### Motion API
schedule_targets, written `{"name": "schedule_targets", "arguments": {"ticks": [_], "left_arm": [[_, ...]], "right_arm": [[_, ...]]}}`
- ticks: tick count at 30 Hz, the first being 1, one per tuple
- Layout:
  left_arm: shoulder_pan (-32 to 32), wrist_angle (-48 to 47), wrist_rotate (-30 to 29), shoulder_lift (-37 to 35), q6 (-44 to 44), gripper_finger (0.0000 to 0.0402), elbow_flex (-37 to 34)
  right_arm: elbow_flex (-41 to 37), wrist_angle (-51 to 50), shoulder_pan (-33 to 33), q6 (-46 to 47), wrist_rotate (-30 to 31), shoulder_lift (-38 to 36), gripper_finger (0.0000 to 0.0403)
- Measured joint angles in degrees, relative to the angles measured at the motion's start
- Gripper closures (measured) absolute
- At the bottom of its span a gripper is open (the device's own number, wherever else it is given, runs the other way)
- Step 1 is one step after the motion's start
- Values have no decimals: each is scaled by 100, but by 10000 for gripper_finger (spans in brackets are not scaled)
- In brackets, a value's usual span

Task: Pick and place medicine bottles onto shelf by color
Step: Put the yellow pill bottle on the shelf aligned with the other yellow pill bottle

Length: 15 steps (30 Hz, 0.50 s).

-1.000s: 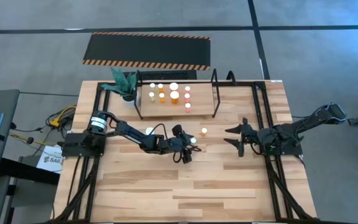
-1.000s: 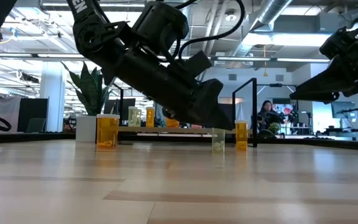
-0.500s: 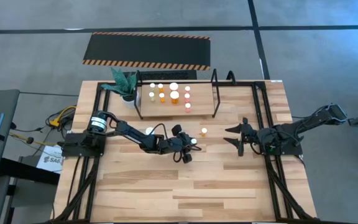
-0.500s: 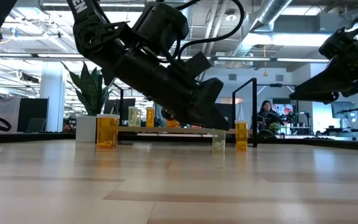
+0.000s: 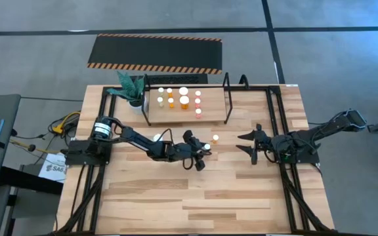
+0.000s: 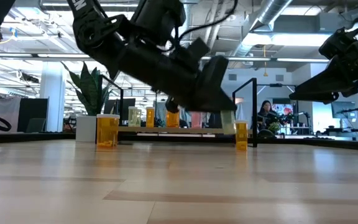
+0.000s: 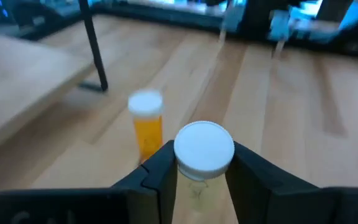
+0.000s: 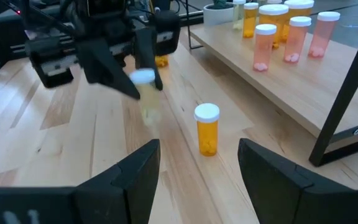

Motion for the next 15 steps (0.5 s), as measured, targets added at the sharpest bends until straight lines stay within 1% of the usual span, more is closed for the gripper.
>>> {"name": "schedule_targets", "arguments": {"ticks": [3,6,12,14,15], "left_arm": [[64,36,-1,-177,13,296,2],[211,-153,22,-480,95,296,2],[655,-1562,21,-1301,166,294,2],[819,-1820,7,-1485,113,294,-24],[908,-1787,1,-1596,105,294,-114]], "right_arm": [[0,1,0,0,-2,0,163],[0,0,0,0,-2,1,163],[0,1,0,2,-2,0,163],[0,4,0,2,-2,2,163],[0,4,0,2,-2,2,163]]}}
